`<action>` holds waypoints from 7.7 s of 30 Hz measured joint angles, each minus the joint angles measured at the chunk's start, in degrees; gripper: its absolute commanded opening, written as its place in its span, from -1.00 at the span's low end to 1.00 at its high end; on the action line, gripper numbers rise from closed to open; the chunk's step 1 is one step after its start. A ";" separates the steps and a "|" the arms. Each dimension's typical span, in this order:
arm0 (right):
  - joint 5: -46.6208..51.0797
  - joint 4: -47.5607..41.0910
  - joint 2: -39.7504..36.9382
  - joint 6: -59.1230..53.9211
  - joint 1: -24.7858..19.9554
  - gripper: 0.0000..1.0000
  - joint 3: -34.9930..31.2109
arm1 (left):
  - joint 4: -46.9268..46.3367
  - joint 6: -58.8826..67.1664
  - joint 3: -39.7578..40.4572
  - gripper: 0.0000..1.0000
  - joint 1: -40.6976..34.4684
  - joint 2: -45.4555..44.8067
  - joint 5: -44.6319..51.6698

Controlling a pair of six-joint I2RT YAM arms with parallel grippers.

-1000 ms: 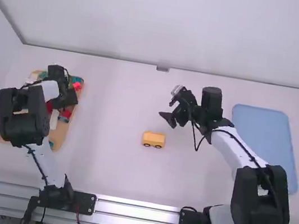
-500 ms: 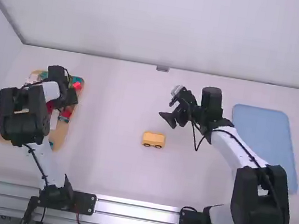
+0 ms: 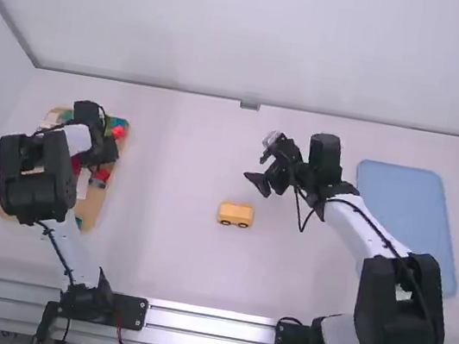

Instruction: Assemble lego blocks to make yellow taxi

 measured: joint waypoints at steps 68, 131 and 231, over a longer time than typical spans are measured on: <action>-30.16 19.91 17.97 47.60 -1.75 0.30 2.43 | 38.12 45.05 -24.65 -0.96 -47.47 -24.81 7.93; -17.40 -55.06 18.08 -31.85 6.51 -0.77 35.43 | 1.92 46.80 -13.44 0.92 -28.74 -25.49 64.81; 26.38 -4.15 -21.46 22.40 1.88 0.97 -8.39 | 12.07 68.59 -28.33 0.98 -13.77 -19.34 54.27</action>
